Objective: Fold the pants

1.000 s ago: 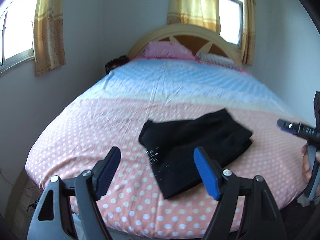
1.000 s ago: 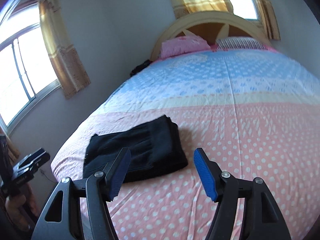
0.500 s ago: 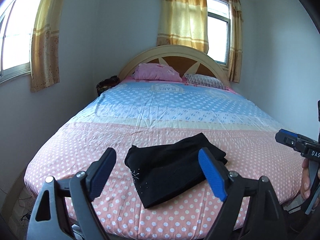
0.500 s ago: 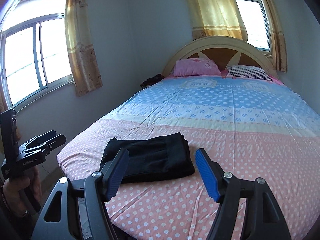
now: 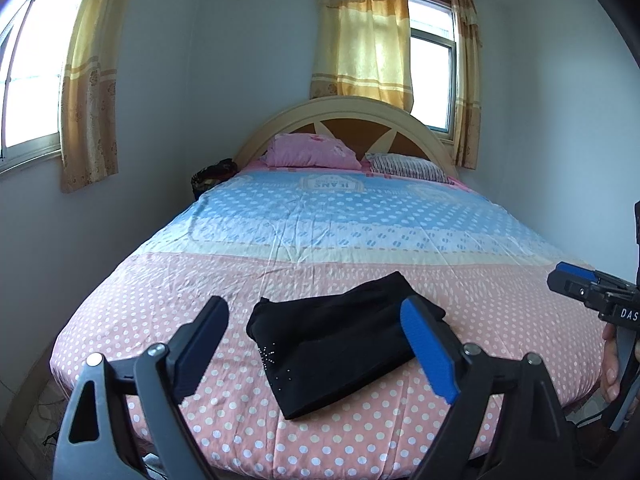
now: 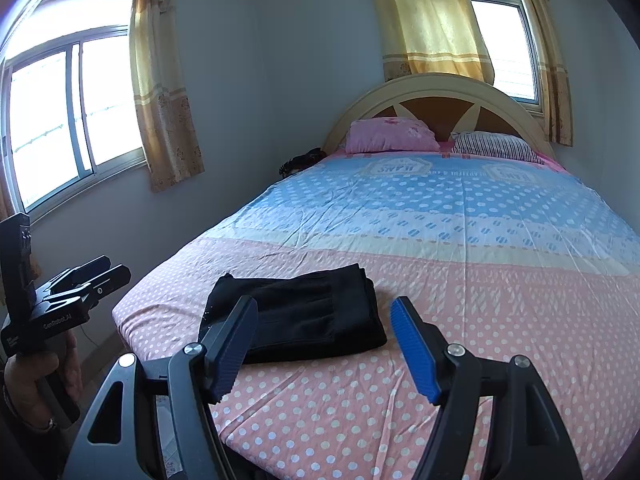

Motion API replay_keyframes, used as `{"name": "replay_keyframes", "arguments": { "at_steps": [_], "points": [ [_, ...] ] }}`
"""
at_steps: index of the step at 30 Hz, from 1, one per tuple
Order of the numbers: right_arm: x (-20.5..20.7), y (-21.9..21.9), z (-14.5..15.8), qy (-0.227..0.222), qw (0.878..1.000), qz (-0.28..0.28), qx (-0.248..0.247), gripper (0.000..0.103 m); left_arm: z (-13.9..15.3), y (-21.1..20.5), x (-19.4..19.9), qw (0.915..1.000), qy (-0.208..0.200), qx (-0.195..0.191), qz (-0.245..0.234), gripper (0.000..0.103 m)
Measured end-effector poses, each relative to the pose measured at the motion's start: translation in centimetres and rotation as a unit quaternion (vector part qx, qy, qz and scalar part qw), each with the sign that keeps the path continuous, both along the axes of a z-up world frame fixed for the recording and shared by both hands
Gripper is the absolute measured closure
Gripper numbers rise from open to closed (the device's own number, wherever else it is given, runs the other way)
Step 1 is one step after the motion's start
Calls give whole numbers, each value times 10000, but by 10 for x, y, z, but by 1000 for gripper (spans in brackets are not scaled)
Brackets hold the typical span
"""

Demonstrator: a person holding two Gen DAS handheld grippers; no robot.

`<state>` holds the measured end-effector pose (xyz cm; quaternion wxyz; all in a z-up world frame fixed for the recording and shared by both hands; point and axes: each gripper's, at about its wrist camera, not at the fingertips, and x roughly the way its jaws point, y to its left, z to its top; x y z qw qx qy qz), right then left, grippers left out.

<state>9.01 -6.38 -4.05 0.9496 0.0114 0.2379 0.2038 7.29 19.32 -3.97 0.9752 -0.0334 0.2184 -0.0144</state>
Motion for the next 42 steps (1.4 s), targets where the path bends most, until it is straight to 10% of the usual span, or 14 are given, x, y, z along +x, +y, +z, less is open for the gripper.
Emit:
{"name": "replay_keyframes", "arguments": {
  "at_steps": [42],
  "points": [
    [-14,-1,3,-207,9998,-64,-33,31,0,-9,2,9999,32,109,46,0]
  ]
}}
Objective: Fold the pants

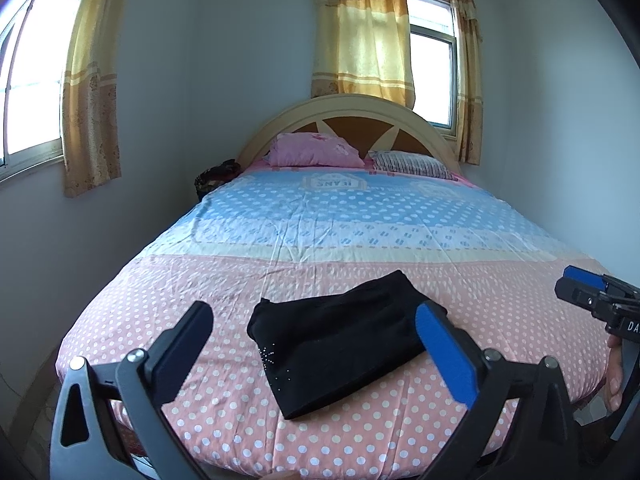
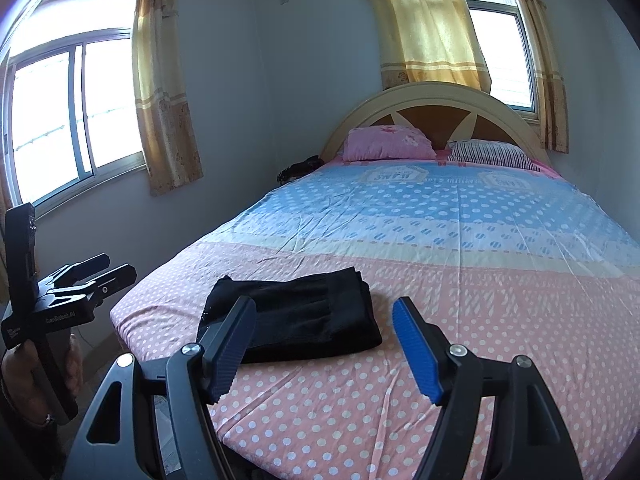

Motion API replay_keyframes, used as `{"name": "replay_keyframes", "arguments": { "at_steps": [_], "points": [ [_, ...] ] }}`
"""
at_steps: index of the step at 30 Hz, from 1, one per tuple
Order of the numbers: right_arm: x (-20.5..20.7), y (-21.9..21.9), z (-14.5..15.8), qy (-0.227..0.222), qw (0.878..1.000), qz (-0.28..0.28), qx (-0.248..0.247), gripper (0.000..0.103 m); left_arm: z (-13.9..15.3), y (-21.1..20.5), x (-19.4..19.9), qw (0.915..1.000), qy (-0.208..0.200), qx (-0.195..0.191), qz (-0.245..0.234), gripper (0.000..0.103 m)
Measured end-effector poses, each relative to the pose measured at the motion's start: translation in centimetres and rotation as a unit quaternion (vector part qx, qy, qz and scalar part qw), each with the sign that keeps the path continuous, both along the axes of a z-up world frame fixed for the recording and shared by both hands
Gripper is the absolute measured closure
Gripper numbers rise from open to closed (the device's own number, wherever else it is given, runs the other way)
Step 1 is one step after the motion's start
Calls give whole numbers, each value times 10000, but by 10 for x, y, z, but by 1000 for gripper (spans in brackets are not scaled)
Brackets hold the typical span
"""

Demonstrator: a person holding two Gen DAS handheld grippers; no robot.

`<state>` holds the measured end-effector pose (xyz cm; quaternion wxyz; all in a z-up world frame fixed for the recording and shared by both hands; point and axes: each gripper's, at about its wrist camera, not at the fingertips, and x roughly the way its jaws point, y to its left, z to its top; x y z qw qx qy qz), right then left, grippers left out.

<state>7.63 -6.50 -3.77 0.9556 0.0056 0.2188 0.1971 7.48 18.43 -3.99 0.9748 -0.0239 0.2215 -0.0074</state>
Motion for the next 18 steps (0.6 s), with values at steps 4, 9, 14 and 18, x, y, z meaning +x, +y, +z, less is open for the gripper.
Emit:
{"name": "replay_keyframes", "arguments": {
  "at_steps": [4,9,14,18],
  "points": [
    [1,0,-1,1,10000,-1,0,31,-2,-1,1,10000,45,10,6,0],
    [2,-1,-5,38,10000,-1,-15,31,-3,-3,2,9999,79,99,65,0],
    [1,-2,-8,58,10000,-4,-8,31,-7,-1,3,9999,123,96,70,0],
    [1,-4,-8,70,10000,-27,23,31,-9,-3,3,9998,132,127,66,0]
  ]
}}
